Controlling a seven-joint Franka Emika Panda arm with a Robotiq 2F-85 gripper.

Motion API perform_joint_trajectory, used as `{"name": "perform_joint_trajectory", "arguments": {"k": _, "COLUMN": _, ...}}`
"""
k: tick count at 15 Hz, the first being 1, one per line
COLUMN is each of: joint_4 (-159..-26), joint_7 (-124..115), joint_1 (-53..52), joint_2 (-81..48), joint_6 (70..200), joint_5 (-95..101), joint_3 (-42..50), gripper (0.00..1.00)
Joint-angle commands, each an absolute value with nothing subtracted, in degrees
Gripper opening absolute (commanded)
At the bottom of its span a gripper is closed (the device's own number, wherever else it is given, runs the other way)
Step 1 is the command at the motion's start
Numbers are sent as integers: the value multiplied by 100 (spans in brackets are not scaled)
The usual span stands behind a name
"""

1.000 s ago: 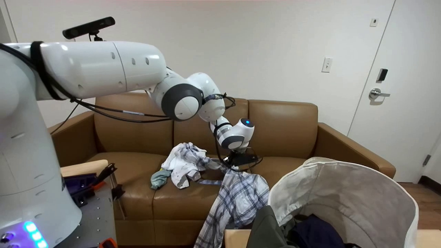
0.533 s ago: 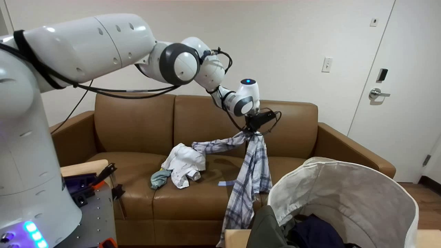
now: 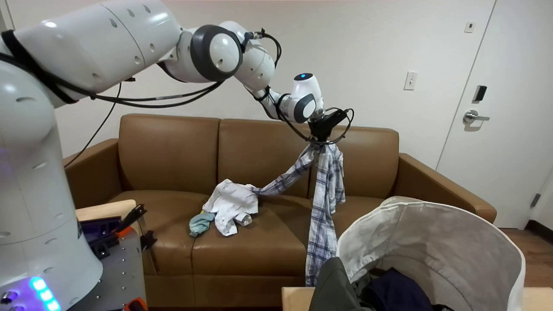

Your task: Put the blue piece of clothing into the washing basket.

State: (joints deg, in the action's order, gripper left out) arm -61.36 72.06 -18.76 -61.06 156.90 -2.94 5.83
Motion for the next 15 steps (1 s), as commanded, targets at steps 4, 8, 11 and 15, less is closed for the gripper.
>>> {"name": "perform_joint_trajectory", "arguments": {"k": 4, "joint_4": -4650, "joint_7": 6933, "joint_1": -1676, "joint_2": -6428, "joint_6": 15626, "joint_5": 1038, "joint_3": -64, "gripper": 6}}
{"name": "perform_joint_trajectory", "arguments": {"k": 8, "joint_4": -3615, "joint_7": 7053, "joint_1": -1972, "joint_2": -6468, "joint_6": 15651, "joint_5": 1585, "joint_3": -45, "gripper": 5}}
{"name": "perform_joint_trajectory", "arguments": {"k": 11, "joint_4": -2940, "joint_7": 6989, "joint_1": -2216, "joint_2": -6472, "joint_6": 15741, "joint_5": 1817, "joint_3": 77, "gripper": 5}}
{"name": "perform_joint_trajectory", "arguments": {"k": 15, "joint_4": -2320, "joint_7": 6982, "joint_1": -2376, "joint_2": -6657, "joint_6": 15800, "joint_5": 1732, "joint_3": 49, "gripper": 5}}
